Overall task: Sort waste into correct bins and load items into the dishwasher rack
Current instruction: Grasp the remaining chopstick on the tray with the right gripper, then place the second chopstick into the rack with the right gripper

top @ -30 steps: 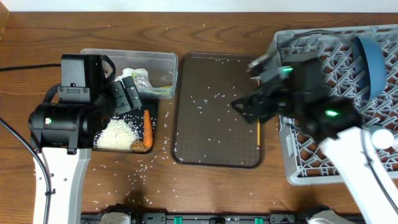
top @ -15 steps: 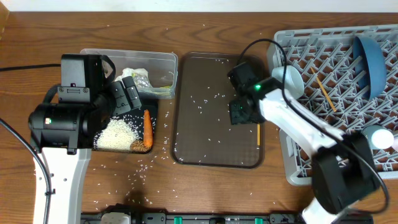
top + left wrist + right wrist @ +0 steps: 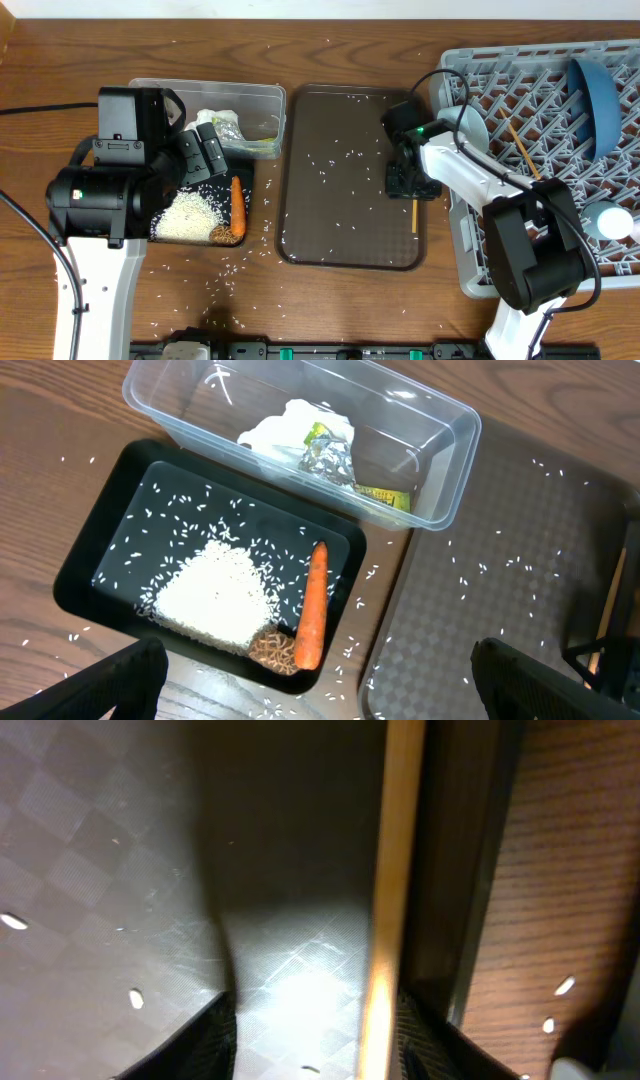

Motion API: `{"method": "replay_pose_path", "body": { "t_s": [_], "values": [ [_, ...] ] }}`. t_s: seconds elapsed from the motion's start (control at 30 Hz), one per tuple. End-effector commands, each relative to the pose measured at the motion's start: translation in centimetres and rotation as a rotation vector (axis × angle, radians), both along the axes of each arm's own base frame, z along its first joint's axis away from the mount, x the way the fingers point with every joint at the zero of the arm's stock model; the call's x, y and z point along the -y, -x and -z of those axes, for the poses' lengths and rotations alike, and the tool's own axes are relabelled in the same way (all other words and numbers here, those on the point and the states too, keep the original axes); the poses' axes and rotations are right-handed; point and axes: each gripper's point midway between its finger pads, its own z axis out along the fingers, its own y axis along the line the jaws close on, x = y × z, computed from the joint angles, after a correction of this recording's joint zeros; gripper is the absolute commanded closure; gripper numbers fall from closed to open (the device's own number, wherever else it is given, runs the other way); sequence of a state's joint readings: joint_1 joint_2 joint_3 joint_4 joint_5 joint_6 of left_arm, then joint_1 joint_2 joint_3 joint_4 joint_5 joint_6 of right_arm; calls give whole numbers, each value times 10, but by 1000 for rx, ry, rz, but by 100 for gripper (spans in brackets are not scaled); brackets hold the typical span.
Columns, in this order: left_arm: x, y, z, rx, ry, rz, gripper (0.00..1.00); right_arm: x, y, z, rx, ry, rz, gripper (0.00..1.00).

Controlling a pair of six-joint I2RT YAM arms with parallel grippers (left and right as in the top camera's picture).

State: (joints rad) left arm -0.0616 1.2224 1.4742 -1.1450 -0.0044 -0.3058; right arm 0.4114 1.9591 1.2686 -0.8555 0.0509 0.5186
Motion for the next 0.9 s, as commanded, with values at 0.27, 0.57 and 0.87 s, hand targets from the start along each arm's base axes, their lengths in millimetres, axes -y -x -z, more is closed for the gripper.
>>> {"method": "replay_pose_path", "body": {
  "t_s": [0.27,0.57,0.87],
  "values": [
    [-3,0,-1,0,-19,4,2,-16,0,0,25,-29,-87,99],
    [-3,0,-1,0,-19,4,2,-53,-19,-140,326,-256,-342,99],
    [-3,0,-1,0,-19,4,2,63,-21,-226,559,-66,-248,99]
  ]
}}
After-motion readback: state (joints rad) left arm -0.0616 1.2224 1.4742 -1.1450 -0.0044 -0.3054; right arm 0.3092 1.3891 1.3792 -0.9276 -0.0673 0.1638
